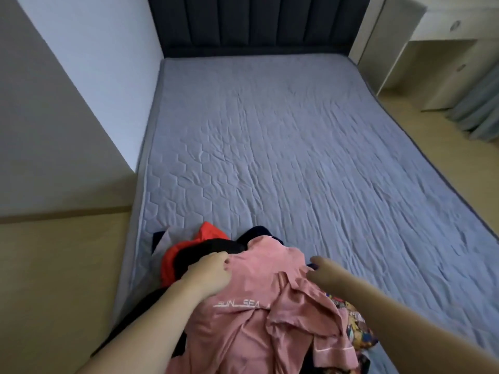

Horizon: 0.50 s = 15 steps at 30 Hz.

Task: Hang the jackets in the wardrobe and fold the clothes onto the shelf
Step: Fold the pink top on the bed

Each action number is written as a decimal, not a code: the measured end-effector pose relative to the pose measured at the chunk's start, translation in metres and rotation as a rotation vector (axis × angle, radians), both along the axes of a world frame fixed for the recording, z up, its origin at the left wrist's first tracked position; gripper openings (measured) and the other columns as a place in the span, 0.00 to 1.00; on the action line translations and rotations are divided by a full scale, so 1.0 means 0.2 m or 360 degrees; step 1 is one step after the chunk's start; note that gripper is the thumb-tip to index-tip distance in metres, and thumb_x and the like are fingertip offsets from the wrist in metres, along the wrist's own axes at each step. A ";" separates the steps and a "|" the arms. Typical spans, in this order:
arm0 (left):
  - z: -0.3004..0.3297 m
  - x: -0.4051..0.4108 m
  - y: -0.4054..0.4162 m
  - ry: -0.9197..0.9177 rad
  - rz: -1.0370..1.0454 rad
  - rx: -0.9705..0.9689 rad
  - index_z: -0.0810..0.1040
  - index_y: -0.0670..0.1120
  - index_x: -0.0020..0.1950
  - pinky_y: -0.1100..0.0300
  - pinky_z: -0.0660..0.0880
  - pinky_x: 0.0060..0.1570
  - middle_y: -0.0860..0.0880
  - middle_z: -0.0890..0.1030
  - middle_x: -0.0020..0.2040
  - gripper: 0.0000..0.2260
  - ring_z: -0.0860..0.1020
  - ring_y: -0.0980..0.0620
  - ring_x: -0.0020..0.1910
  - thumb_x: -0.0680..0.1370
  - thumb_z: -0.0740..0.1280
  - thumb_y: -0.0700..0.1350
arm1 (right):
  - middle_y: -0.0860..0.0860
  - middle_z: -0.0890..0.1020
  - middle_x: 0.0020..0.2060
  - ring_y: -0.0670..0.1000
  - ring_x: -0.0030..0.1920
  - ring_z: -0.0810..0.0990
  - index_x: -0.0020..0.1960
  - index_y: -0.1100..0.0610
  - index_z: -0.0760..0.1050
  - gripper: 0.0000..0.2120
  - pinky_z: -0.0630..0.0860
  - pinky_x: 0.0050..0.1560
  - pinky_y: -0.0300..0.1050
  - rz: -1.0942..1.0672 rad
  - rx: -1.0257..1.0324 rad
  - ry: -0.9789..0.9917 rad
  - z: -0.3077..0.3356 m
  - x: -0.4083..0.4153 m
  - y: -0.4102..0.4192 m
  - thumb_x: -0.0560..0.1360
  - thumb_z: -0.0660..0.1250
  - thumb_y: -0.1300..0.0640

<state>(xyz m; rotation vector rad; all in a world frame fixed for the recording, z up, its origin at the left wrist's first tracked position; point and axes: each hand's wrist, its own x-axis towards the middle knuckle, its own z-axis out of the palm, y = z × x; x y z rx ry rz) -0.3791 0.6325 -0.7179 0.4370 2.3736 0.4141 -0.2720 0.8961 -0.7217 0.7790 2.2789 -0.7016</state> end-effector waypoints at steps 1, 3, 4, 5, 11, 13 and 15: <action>-0.13 -0.02 0.05 0.0014 0.0012 -0.0032 0.73 0.53 0.67 0.52 0.71 0.64 0.51 0.75 0.68 0.21 0.74 0.49 0.66 0.74 0.58 0.52 | 0.56 0.76 0.64 0.56 0.62 0.74 0.69 0.59 0.69 0.22 0.66 0.49 0.40 -0.0033 -0.0049 -0.0007 -0.16 -0.01 0.04 0.77 0.62 0.52; -0.39 -0.06 0.17 0.0116 0.0022 -0.0104 0.70 0.56 0.69 0.50 0.69 0.66 0.52 0.72 0.70 0.24 0.72 0.47 0.68 0.72 0.57 0.53 | 0.57 0.78 0.60 0.57 0.60 0.76 0.66 0.59 0.71 0.20 0.66 0.48 0.40 -0.0127 -0.0122 0.0000 -0.44 -0.04 0.12 0.78 0.62 0.49; -0.50 -0.08 0.23 0.0194 0.0013 -0.0141 0.69 0.56 0.70 0.50 0.68 0.66 0.51 0.72 0.70 0.25 0.71 0.46 0.68 0.72 0.58 0.52 | 0.57 0.78 0.58 0.57 0.59 0.76 0.65 0.59 0.71 0.21 0.67 0.48 0.41 -0.0194 -0.0141 0.0009 -0.57 -0.06 0.16 0.79 0.62 0.47; -0.61 -0.10 0.28 0.0277 -0.0009 -0.0182 0.68 0.53 0.70 0.49 0.65 0.67 0.49 0.73 0.70 0.24 0.71 0.45 0.68 0.74 0.60 0.51 | 0.57 0.79 0.55 0.57 0.56 0.77 0.63 0.60 0.72 0.22 0.69 0.49 0.42 -0.0270 -0.0162 0.0025 -0.67 -0.08 0.19 0.78 0.62 0.45; -0.89 -0.04 0.40 0.0648 -0.0060 -0.0356 0.73 0.47 0.54 0.50 0.69 0.54 0.46 0.79 0.56 0.10 0.75 0.41 0.57 0.76 0.63 0.51 | 0.53 0.80 0.46 0.58 0.51 0.78 0.48 0.54 0.75 0.10 0.75 0.53 0.49 -0.0233 0.0031 0.0028 -0.97 -0.13 0.23 0.71 0.66 0.49; -0.83 0.01 0.36 0.0552 0.0061 -0.0197 0.70 0.47 0.45 0.49 0.70 0.48 0.45 0.78 0.52 0.06 0.76 0.39 0.54 0.76 0.63 0.48 | 0.53 0.79 0.45 0.59 0.52 0.78 0.45 0.52 0.73 0.05 0.75 0.49 0.49 -0.0121 0.0182 0.0239 -0.95 -0.11 0.24 0.71 0.65 0.53; -0.70 0.07 0.29 0.0608 0.0090 -0.0154 0.73 0.47 0.44 0.51 0.67 0.47 0.47 0.75 0.51 0.06 0.74 0.41 0.54 0.76 0.63 0.49 | 0.52 0.77 0.43 0.59 0.49 0.78 0.42 0.54 0.71 0.02 0.74 0.46 0.49 -0.0109 0.0090 0.0423 -0.84 -0.08 0.23 0.72 0.64 0.57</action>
